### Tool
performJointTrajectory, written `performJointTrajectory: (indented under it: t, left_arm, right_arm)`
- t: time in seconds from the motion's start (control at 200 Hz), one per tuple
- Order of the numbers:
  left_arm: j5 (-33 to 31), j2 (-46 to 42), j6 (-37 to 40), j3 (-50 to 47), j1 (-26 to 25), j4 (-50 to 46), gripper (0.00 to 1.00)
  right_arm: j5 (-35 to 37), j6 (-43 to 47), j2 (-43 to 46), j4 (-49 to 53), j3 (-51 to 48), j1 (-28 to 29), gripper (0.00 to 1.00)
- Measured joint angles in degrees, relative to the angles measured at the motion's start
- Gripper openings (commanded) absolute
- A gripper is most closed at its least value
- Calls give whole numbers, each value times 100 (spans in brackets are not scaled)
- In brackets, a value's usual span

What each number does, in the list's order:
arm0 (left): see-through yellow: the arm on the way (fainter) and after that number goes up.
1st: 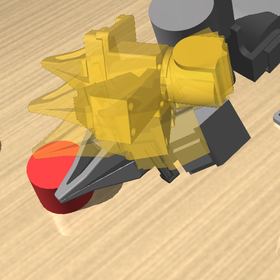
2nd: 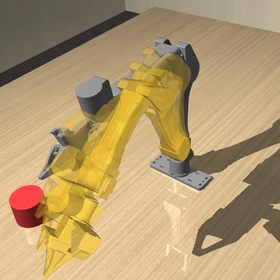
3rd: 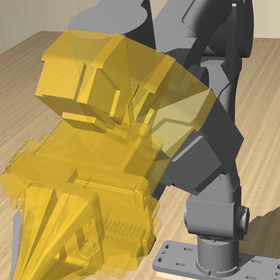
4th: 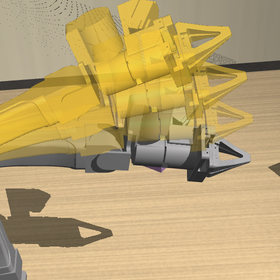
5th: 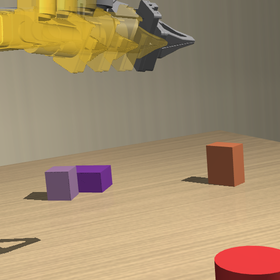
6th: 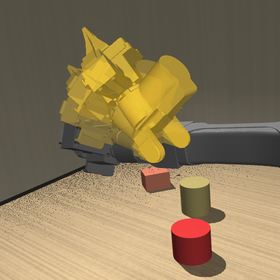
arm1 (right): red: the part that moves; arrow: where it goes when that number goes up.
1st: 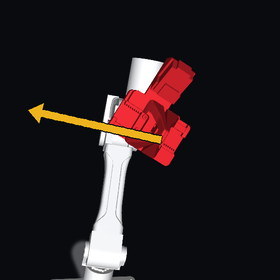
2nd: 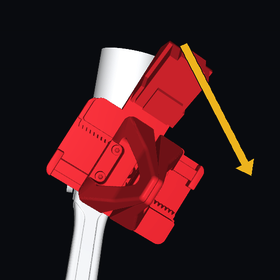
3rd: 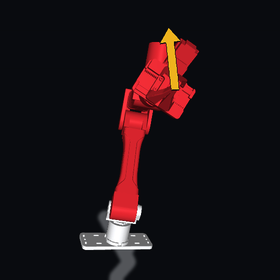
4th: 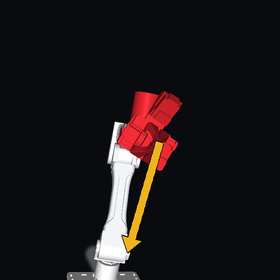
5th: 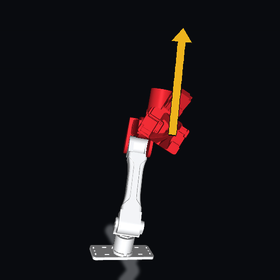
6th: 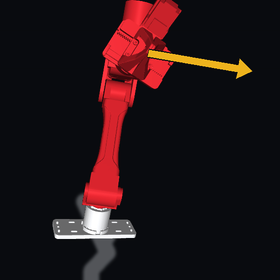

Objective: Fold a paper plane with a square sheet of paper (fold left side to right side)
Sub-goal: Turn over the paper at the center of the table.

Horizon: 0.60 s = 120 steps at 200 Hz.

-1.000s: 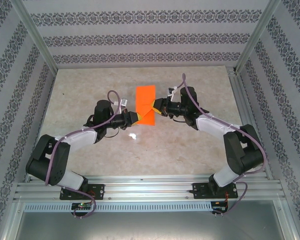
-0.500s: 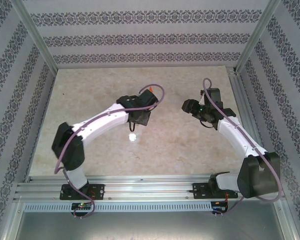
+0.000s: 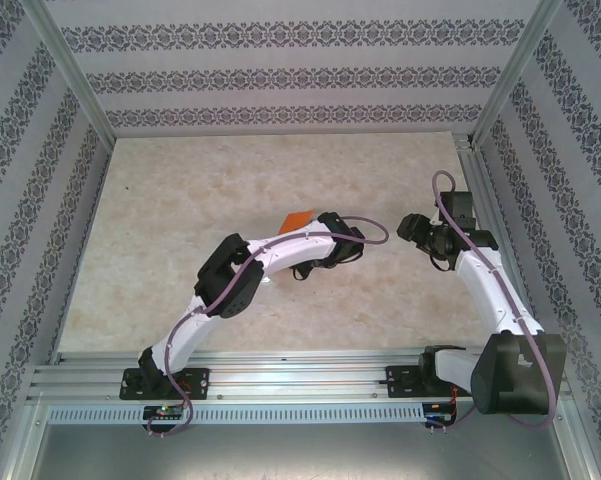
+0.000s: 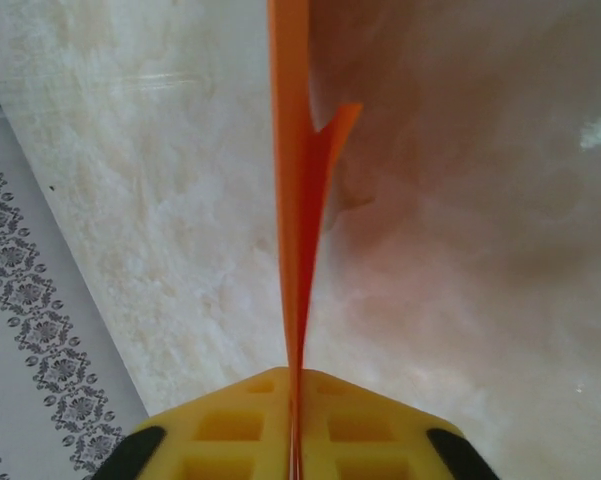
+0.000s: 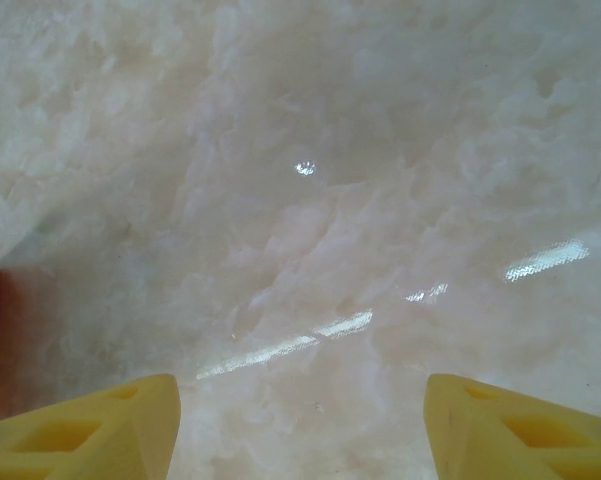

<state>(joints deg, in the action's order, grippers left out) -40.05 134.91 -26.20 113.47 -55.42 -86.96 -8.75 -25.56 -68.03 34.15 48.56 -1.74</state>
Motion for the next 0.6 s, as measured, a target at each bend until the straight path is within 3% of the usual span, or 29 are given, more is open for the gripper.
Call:
performJointTrajectory:
  t: [0.14,0.225,0.435,0.599]
  left_arm:
    - [667,-85,267,-46,-20,306,53]
    - [1270,-409,413,-297,-15,739,61]
    - [2791,-2380,643,-1541,273,2009,68]
    - [3969,-4177,595,-3213,1517,3244,72]
  right_arm:
    - [-160,48,0,35,0,-120,67]
    - [-293,87,-11,66,0,-142,65]
    - [-695,103,-223,31,0,83,56]
    - [-960,-245,-743,-557,4,1207,54]
